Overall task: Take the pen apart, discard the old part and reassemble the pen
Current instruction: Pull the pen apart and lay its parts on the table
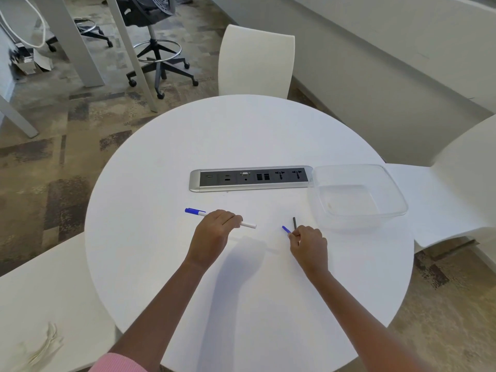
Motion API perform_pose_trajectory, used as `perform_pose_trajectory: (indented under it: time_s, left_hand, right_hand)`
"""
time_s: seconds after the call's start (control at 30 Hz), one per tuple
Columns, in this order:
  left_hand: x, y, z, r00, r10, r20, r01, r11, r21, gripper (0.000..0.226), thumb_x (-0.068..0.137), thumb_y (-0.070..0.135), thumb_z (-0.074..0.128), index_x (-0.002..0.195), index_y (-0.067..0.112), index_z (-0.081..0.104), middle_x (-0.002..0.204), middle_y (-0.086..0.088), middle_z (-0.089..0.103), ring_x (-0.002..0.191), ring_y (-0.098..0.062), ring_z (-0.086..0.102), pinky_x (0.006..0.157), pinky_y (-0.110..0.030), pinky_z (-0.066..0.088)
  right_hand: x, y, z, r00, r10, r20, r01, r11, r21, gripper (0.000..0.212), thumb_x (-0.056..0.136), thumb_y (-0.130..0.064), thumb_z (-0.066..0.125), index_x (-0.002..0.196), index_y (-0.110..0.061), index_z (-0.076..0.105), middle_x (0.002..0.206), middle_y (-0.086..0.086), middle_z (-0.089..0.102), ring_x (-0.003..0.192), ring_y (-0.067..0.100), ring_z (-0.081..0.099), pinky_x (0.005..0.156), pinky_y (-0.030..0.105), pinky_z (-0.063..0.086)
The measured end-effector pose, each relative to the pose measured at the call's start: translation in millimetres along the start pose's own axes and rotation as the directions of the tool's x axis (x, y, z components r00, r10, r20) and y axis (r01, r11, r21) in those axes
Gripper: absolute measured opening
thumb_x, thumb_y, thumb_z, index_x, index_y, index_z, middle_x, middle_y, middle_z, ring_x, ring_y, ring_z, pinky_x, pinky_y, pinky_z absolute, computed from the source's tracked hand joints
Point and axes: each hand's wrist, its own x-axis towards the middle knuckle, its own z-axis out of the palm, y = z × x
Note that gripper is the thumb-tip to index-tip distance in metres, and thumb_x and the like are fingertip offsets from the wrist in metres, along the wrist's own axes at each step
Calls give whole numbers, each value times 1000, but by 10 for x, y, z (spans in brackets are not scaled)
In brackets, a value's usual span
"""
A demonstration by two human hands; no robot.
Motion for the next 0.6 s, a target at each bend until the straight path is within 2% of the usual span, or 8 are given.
perform_pose_trajectory:
  time_s: [0.17,0.33,0.47,0.6]
  left_hand:
    - [-10,-20,21,1000,-2,10,2,1000,-3,21,65,-17,70,74,2,70,64,-6,67,57,-26,61,51,-28,51]
    - [-7,-11,34,1000,-18,9,19,1000,-15,25,60,-18,75,74,3,71,65,-6,68,59,-25,62,54,-27,50]
    - [-8,-2,63,1000,-29,5,29,999,-23,23,61,-15,77,74,3,71,67,-7,69,65,-25,65,62,-27,47]
    - [5,53,90,1000,-25,-17,24,999,-46,14,67,-9,70,75,1,71,69,-9,71,68,-26,68,62,-28,52]
  right_hand:
    - [2,26,135,1000,-13,27,16,990,-138,21,89,-26,50,93,-7,58,96,11,65,96,30,52,78,38,39]
    - [12,0,156,999,7,39,-2,992,-130,22,87,-28,53,97,-8,57,99,9,63,98,29,51,80,38,38]
    - [-8,-52,121,999,35,19,-36,997,64,20,84,-25,60,96,-8,57,92,10,65,96,28,52,79,37,41]
    - [0,-173,32,985,118,122,-158,903,401,13,83,-17,60,74,-9,57,62,-3,55,72,23,53,57,26,38]
